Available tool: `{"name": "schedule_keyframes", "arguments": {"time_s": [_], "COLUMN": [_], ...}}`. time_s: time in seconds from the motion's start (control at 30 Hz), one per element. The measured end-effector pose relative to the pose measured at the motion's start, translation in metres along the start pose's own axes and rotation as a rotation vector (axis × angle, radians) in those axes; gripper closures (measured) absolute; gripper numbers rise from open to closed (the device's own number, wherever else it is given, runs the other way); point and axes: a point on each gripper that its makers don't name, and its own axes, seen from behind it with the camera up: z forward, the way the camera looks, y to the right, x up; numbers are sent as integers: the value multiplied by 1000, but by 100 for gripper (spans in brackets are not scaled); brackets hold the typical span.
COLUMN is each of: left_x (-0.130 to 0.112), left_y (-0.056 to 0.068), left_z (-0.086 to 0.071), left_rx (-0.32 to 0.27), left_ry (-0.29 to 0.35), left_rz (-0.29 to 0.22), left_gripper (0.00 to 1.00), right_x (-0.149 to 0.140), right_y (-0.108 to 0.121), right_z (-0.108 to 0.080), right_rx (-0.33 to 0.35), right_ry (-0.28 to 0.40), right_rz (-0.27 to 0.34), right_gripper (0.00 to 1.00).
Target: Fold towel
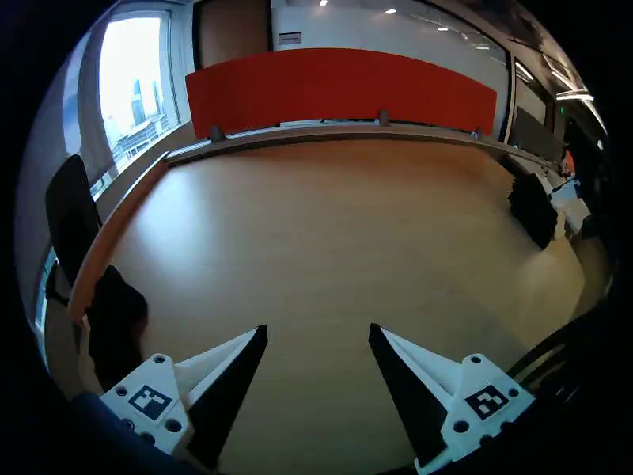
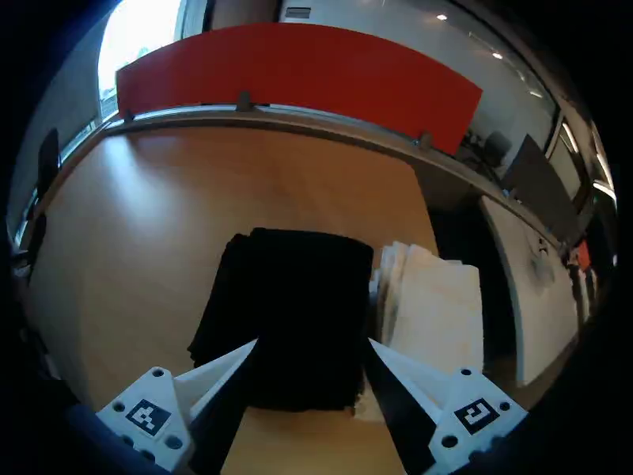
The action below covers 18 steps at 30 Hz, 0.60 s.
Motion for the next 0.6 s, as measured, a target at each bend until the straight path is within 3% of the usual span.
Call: {"name": "schedule_keyframes", "arguments": {"time_s": [0.27,0.6], "left_x": [-3,-5], "left_y": [-3,-7], "left_z": [-4,-8], "left_rx": [13,31], "left_ry": [-4,-8], "left_rz": [-4,-18], "left_gripper": [5,5], "right_x": [27,51], "right_y": [5,5], "right_z": [18,32], "right_rx": [0,9], "right_ry": [22,32], "right_rz": [23,8], "right_gripper": [12,12]}}
